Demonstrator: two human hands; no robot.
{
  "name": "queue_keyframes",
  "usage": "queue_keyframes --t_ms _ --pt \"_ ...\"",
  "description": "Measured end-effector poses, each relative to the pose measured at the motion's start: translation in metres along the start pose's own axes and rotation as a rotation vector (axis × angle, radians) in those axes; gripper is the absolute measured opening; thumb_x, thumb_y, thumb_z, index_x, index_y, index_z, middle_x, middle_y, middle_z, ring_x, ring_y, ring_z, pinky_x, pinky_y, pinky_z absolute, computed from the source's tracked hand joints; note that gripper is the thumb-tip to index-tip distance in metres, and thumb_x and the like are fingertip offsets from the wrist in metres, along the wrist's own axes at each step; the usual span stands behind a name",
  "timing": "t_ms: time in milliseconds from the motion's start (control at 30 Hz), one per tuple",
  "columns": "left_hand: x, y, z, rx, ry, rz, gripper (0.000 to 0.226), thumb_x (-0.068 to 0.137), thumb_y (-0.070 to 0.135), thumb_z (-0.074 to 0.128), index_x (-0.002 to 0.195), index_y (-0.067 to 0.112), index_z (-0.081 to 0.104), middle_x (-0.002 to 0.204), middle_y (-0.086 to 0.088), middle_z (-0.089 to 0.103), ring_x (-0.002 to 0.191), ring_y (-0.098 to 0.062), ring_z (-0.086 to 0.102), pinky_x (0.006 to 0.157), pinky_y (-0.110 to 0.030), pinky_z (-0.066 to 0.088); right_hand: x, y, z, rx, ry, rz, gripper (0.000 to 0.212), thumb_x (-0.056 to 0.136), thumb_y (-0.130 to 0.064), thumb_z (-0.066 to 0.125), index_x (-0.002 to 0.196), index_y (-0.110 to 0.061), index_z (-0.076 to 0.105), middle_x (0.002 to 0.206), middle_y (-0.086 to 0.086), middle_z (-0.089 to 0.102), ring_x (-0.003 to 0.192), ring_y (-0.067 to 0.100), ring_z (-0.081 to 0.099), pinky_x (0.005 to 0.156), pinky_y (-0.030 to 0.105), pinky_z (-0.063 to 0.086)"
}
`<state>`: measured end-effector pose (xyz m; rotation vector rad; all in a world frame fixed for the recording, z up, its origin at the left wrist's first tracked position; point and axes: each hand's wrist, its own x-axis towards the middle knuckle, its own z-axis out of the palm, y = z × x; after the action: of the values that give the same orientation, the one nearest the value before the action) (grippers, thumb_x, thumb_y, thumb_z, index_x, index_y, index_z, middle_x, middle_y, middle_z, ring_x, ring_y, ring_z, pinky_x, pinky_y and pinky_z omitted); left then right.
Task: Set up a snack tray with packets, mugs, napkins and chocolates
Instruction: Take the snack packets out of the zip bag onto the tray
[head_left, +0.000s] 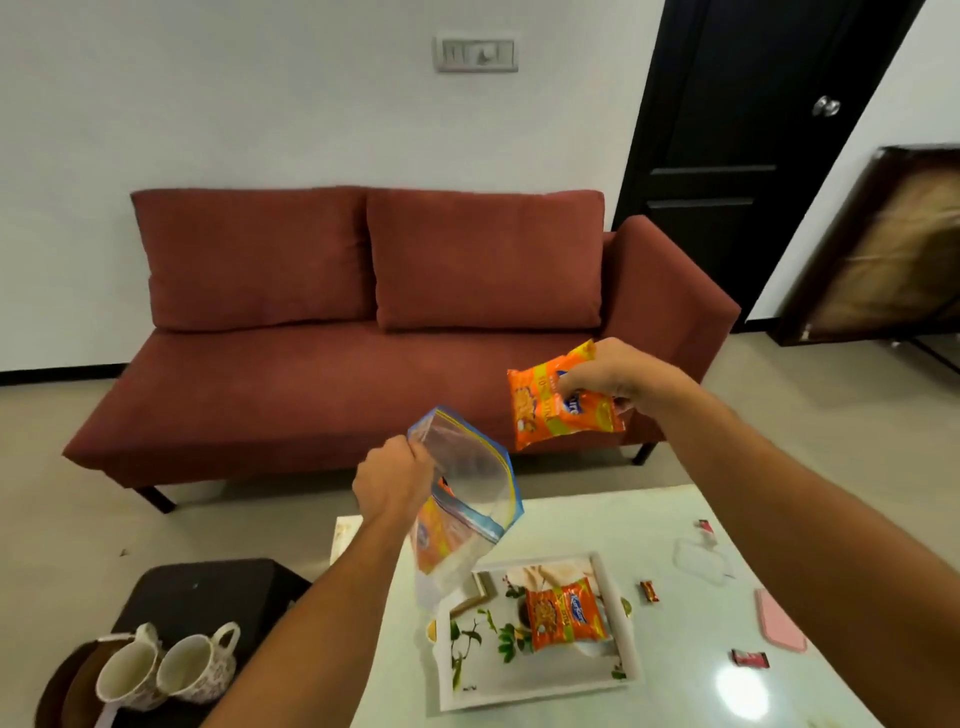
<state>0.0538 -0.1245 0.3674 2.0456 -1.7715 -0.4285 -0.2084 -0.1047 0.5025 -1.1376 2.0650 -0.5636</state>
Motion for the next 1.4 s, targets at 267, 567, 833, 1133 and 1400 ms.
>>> queue_keyframes --t_ms 267,567,833,1133,1400 --pt "0.019 -0.027 0.030 -0.031 0.079 -0.007 0.042 0.102 0.037 0.037 0.099 0.006 0.066 0.102 -0.024 0.069 0.095 -0.046 0.063 0.076 -0.043 0.048 0.057 0.141 0.088 0.077 -0.124 0.366 0.044 0.069 -0.012 0.080 0.108 -0.006 0.060 0.097 0.014 0.068 0.078 0.025 0.067 0.060 0.032 0.056" --pt "0.015 -0.049 0.080 -0.049 0.088 0.060 0.037 0.104 0.032 0.038 0.079 0.011 0.054 0.073 -0.005 0.054 0.069 -0.027 0.048 0.060 -0.035 0.033 0.053 0.273 0.284 0.234 -0.357 0.712 0.026 0.081 0.000 0.077 0.099 -0.005 0.059 0.085 0.014 0.063 0.066 0.021 0.062 0.056 0.030 0.052" --pt "0.011 -0.054 0.110 -0.036 0.001 0.133 0.038 0.105 0.035 0.036 0.073 0.018 0.046 0.065 0.006 0.046 0.063 -0.019 0.045 0.058 -0.032 0.027 0.051 0.309 0.331 0.359 -0.376 0.784 0.036 0.084 -0.005 0.076 0.114 -0.006 0.057 0.096 0.016 0.068 0.081 0.025 0.066 0.062 0.033 0.056" --pt "0.008 -0.033 0.083 -0.017 -0.095 0.182 0.039 0.105 0.040 0.035 0.074 0.020 0.047 0.062 0.009 0.050 0.053 -0.010 0.050 0.045 -0.023 0.029 0.038 0.227 0.201 0.220 0.475 0.142 0.019 0.095 -0.025 0.057 0.109 -0.018 0.068 0.098 0.003 0.073 0.096 0.029 0.069 0.076 0.031 0.049" --pt "-0.012 0.014 0.030 -0.065 -0.044 0.160 0.036 0.103 0.035 0.039 0.071 0.019 0.044 0.070 -0.008 0.061 0.060 -0.027 0.049 0.055 -0.033 0.027 -0.003 0.035 0.152 0.136 -0.115 -0.203 0.019 0.087 -0.021 0.058 0.092 -0.013 0.075 0.082 0.003 0.075 0.072 0.024 0.072 0.067 0.043 0.064"
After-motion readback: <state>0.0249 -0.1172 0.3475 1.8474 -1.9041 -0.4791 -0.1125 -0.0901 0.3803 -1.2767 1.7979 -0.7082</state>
